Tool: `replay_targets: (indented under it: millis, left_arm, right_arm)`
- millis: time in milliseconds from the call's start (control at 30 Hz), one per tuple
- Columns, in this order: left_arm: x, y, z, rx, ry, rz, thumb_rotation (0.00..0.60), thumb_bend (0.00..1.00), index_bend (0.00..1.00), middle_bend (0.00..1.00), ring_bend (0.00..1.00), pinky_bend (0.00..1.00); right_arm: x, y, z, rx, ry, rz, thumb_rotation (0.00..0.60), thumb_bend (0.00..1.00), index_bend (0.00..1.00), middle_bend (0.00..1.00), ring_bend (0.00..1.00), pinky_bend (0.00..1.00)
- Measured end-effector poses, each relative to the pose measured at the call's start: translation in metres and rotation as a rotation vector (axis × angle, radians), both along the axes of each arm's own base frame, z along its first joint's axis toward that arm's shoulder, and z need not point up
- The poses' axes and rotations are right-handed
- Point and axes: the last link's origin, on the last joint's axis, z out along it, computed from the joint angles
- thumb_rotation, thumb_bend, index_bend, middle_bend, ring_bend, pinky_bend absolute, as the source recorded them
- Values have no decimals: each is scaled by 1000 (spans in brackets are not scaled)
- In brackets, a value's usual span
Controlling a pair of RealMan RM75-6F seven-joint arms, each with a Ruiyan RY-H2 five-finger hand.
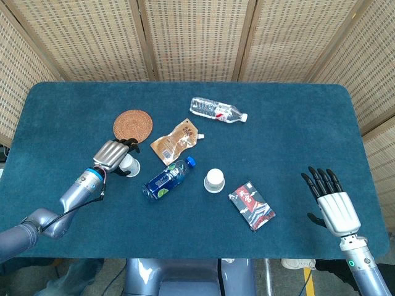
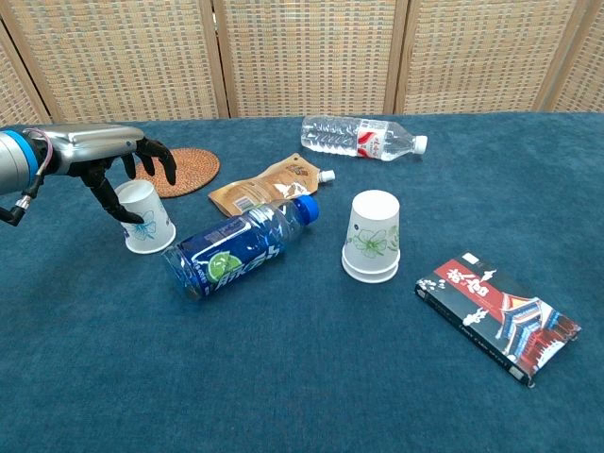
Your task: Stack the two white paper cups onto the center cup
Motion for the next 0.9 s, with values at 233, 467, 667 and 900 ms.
replay_targets:
  millis: [233,467,667,900]
  left_arm:
    - [2,3,-4,27,-12,0,600,314,546,374,413,425]
    - [15,3,11,51,-55,-29,600,308,540,377,415,427]
    - [40,0,32,74,-108,-88,600,334,540,376,415,427]
    - [100,-12,55,68,-190,-201,600,336,536,377,415,427]
  right_arm:
    - [0,-1,3,-16,-10,-2,600,0,64,0,0,0]
    - [0,-1,5,-21,-24,-6,600,0,64,0,0,0]
    - [1,-1,8,-31,-37,-6,600,0,64,0,0,0]
    - [1,-1,16,-52,-57,-9,600,0,69,0,0,0]
